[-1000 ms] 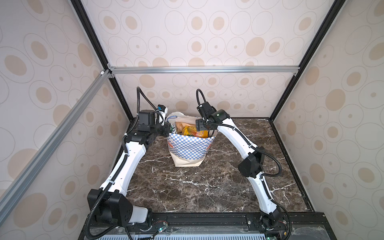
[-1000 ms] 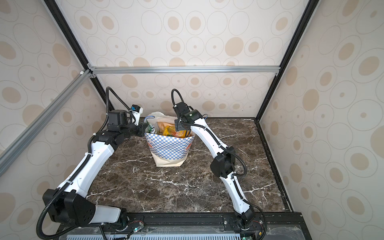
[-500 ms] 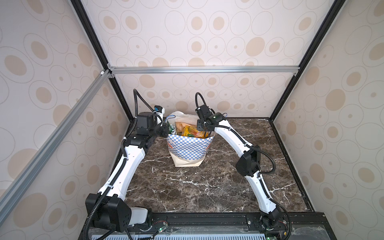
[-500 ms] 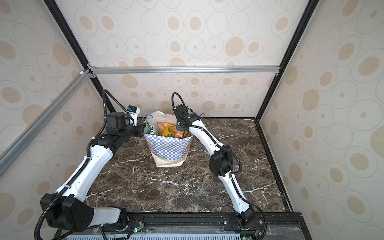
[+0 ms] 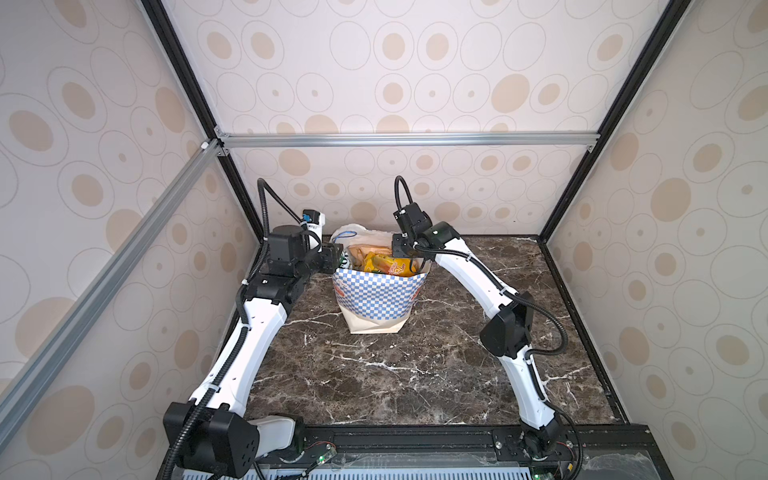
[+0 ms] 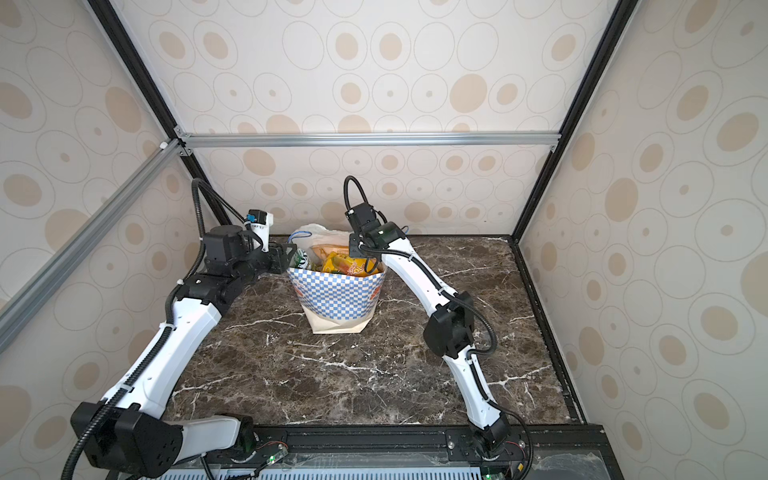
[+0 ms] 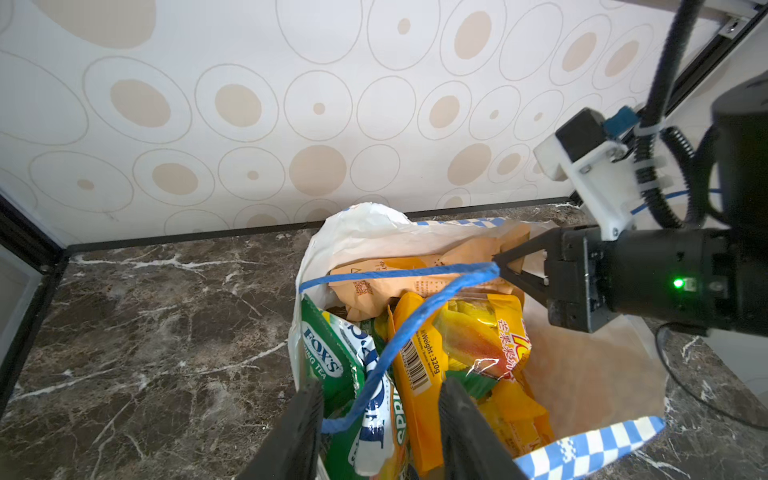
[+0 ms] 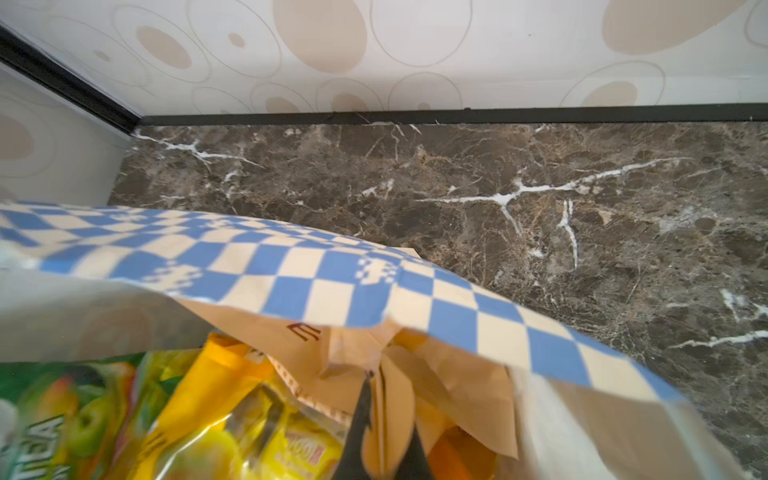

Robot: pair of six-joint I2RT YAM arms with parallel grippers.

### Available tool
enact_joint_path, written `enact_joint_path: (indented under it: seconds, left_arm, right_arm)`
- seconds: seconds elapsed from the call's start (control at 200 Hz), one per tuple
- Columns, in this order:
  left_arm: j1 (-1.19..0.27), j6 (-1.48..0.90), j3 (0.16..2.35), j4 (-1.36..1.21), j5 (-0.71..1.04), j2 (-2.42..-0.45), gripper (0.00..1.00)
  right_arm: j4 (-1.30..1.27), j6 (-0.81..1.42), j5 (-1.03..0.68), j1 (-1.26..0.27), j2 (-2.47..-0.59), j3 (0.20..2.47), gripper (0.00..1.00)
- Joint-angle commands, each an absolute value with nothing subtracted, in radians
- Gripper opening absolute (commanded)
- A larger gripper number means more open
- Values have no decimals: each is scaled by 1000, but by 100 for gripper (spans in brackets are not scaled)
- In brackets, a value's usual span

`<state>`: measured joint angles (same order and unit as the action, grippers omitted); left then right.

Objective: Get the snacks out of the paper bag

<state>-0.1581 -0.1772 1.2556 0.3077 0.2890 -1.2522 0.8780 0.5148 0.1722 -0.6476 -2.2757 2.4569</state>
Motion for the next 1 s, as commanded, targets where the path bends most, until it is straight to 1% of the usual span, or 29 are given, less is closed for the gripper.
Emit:
enact_joint_path:
  seconds: [0.0,0.085,0.14,0.18,0.37,0.395,0.535,0.665,0.785,0.95,0.995]
  left_arm:
    - [-158,-180,1258,301,300,-1195,53]
    - [-158,-182,1253,305,303,-1160,59]
    - [-159,-181,1242,305,312,-1138,65]
    - [-160,-176,1238,309,327,-1124,67]
    - [-165,-170,1240,304,464,-1069,79]
    - [-167,-168,1242,303,507,-1064,80]
    - [-178,-158,1259,301,611,-1038,85]
    - [-199,-157,1273,293,673,-1012,89]
    - [-229,-135,1256,265,693,-985,90]
    - [-284,-87,1238,273,702,-988,97]
    - [-304,-73,1239,273,706,-988,98]
  right_arm:
    - [840,518,134,-661,-2198,2459,0]
    - [826,520,130,-663,-2180,2460,0]
    - [824,520,128,-665,-2171,2466,0]
    - [824,521,124,-665,-2165,2471,0]
    - [812,526,114,-678,-2127,2478,0]
    - [810,528,113,-679,-2122,2480,0]
    - [810,525,115,-687,-2096,2501,0]
    - [809,523,116,-696,-2060,2520,0]
    - [808,508,124,-704,-2012,2540,0]
    - [802,480,168,-704,-1926,2552,0]
    - [800,467,185,-705,-1903,2555,0]
